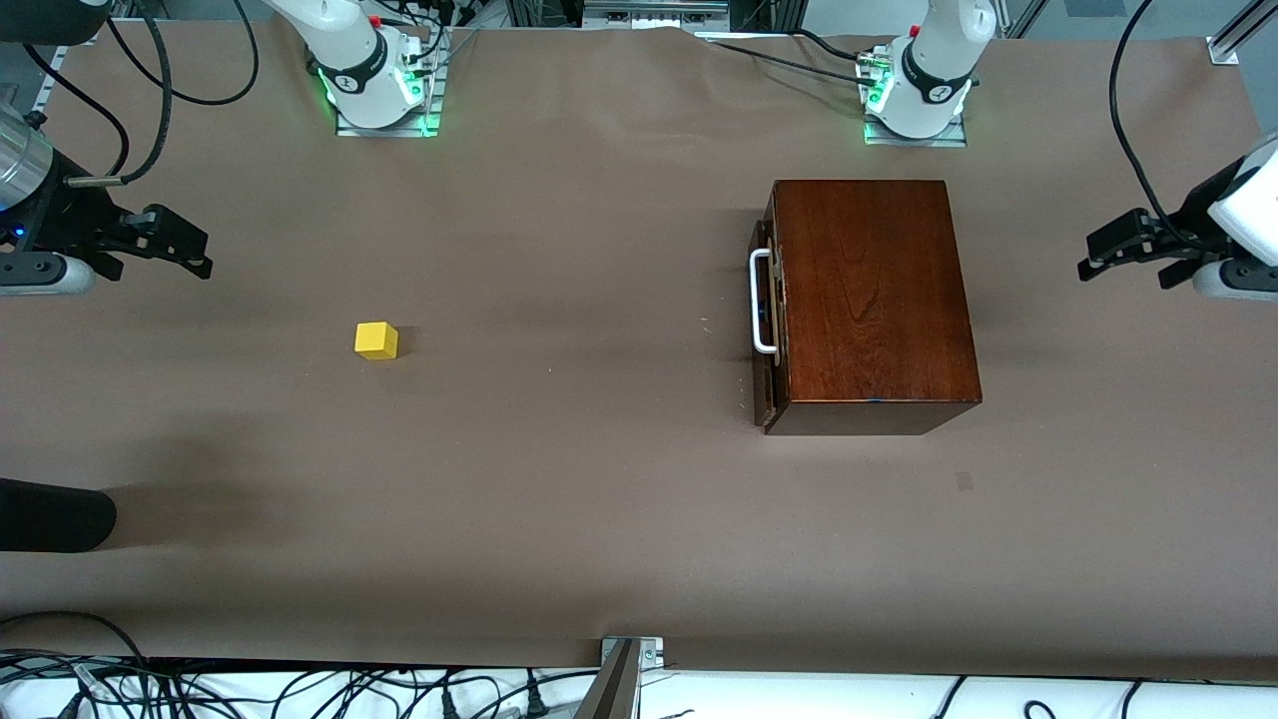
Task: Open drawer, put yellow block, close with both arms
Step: 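Move the left gripper toward the white drawer handle of the box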
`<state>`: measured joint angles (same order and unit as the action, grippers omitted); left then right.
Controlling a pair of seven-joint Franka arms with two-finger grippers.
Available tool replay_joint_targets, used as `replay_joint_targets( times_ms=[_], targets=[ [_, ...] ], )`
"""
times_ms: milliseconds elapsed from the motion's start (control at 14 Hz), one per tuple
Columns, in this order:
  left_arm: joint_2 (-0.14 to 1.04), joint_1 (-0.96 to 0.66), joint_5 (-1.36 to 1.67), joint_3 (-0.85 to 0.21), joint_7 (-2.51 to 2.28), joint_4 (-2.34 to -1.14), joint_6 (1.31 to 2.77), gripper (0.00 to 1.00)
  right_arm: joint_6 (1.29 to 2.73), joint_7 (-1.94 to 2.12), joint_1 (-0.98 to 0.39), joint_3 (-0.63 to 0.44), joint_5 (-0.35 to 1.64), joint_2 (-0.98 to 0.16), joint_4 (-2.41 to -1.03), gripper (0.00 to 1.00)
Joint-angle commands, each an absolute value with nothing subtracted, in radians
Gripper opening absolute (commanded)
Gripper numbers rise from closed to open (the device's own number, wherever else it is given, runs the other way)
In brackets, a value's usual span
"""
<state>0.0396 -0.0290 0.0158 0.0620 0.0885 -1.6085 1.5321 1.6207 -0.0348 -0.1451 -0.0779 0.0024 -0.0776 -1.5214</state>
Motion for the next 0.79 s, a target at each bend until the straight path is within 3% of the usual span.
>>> replay_joint_targets(
  times_ms=[0, 500, 714],
  targets=[
    [0.055, -0.035, 0.014, 0.045, 0.092, -1.557, 1.445, 1.00, 1.608, -0.025, -0.140, -0.078, 0.017, -0.083, -1.505, 1.00],
    [0.096, -0.049, 0.015, -0.168, -0.023, -1.537, 1.407, 1.00, 1.601, -0.025, -0.140, -0.078, 0.017, -0.078, -1.516, 1.00],
    [0.124, -0.051, 0.014, -0.289, -0.161, -1.537, 1.505, 1.00, 1.598, -0.025, -0.138, -0.081, 0.017, -0.078, -1.514, 1.00]
  ],
)
